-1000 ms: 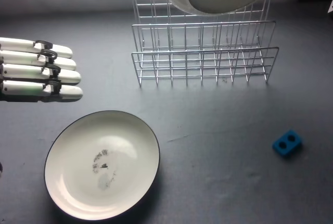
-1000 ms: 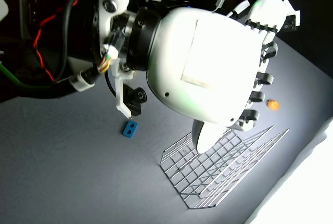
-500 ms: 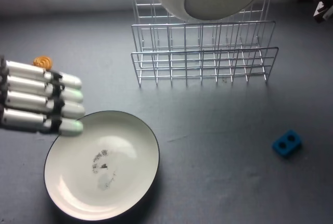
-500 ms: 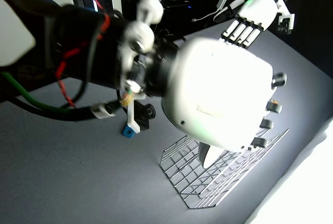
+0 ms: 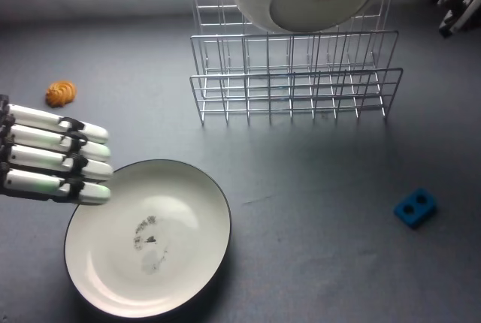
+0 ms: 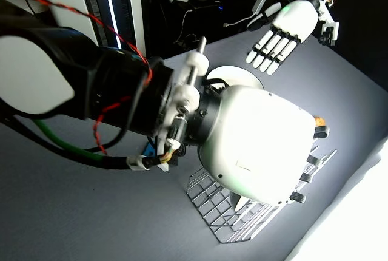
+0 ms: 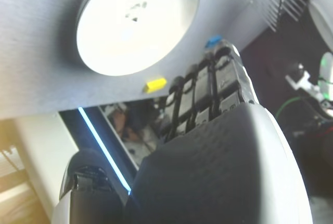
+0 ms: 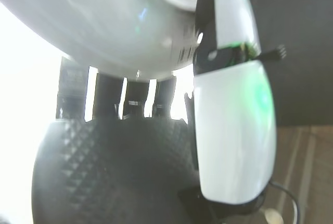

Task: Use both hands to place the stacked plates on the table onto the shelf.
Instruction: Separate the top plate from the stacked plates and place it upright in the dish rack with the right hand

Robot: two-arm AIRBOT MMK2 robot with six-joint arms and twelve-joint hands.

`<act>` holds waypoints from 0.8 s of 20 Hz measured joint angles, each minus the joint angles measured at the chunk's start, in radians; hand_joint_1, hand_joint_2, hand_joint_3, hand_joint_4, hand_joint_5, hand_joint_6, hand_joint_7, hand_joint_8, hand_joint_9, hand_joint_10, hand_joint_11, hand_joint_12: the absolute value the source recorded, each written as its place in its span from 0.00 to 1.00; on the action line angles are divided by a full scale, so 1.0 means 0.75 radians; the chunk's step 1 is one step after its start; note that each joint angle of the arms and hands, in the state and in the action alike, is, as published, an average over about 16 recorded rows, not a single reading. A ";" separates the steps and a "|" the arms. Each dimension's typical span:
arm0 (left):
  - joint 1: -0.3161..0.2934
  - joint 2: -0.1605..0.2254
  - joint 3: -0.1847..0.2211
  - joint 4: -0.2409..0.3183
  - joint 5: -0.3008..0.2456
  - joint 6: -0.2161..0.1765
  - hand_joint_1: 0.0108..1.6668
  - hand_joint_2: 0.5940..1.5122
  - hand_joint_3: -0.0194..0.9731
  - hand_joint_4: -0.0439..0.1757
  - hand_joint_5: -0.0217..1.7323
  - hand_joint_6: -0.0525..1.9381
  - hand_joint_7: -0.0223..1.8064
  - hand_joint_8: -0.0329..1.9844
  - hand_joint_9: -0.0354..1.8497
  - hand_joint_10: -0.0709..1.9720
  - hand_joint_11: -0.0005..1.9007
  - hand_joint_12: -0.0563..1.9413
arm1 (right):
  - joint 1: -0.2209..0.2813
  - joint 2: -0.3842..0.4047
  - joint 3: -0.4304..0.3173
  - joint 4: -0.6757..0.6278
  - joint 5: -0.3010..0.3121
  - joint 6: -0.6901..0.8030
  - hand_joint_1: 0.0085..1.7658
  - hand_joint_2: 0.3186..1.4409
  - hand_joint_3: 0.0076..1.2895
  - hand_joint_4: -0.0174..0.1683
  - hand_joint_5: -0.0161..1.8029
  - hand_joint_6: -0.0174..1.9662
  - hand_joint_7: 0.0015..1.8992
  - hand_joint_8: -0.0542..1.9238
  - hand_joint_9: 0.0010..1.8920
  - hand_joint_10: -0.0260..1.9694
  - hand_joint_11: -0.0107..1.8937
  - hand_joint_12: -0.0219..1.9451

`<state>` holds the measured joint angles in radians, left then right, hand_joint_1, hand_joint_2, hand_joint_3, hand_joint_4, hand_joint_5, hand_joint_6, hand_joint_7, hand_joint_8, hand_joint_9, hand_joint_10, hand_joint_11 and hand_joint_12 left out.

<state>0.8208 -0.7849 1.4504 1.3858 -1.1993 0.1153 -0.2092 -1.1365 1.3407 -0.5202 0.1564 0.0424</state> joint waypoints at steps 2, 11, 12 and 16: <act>0.017 -0.002 0.019 -0.008 0.007 0.000 0.01 0.50 0.04 0.21 0.02 0.02 0.02 0.01 0.03 0.04 0.01 0.03 | -0.010 -0.012 0.011 0.017 -0.005 0.000 0.69 0.56 0.00 0.15 0.58 0.43 0.61 0.36 0.71 0.01 0.49 0.50; 0.079 -0.005 0.101 -0.061 -0.041 0.000 0.01 0.50 0.04 0.21 0.02 0.02 0.02 0.01 0.03 0.04 0.01 0.03 | -0.034 -0.058 0.053 0.091 -0.055 0.003 0.69 0.56 0.00 0.15 0.58 0.42 0.60 0.36 0.71 0.01 0.49 0.50; 0.084 -0.005 0.107 -0.065 -0.053 0.000 0.01 0.50 0.04 0.21 0.02 0.02 0.02 0.01 0.03 0.04 0.01 0.03 | -0.037 -0.064 0.060 0.097 -0.061 0.003 0.69 0.56 0.00 0.16 0.58 0.42 0.60 0.36 0.71 0.01 0.49 0.50; 0.100 -0.004 0.123 -0.076 -0.099 0.000 0.01 0.50 0.04 0.22 0.02 0.02 0.02 0.01 0.03 0.04 0.01 0.03 | -0.050 -0.094 0.095 0.118 -0.083 0.003 0.69 0.56 0.00 0.16 0.58 0.42 0.60 0.36 0.71 0.01 0.48 0.50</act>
<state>0.8958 -0.7882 1.5429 1.3289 -1.2738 0.1153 -0.2466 -1.2073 1.4120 -0.4319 0.0944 0.0444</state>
